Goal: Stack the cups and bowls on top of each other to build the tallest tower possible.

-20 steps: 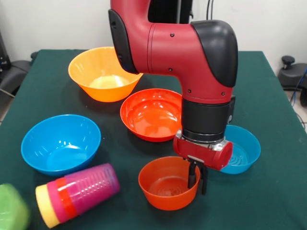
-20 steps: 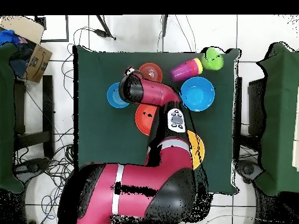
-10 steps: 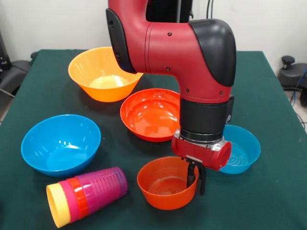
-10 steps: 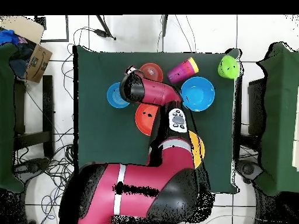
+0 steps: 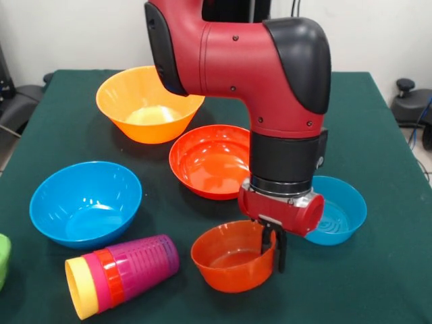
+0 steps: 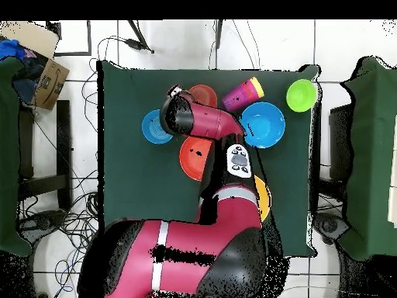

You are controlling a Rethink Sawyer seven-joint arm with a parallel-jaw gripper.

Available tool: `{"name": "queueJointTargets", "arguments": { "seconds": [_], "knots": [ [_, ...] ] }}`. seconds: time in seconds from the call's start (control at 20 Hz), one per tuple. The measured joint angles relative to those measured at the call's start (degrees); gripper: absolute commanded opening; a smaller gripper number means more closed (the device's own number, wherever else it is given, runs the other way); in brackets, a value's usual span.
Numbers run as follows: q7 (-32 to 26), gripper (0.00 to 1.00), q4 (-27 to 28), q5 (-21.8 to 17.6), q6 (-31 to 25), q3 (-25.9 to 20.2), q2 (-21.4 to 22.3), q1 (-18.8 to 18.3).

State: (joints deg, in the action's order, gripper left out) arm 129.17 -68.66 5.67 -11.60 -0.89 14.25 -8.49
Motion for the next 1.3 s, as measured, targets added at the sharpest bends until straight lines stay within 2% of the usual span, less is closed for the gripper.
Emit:
{"name": "queueJointTargets", "arguments": {
  "seconds": [1.0, 1.3],
  "knots": [
    [0.00, 1.00, -0.74, -0.06, 0.00, 0.49, 1.19, -0.70],
    [0.00, 1.00, -2.07, -0.21, -0.01, 0.74, 2.83, -1.37]
  ]
}}
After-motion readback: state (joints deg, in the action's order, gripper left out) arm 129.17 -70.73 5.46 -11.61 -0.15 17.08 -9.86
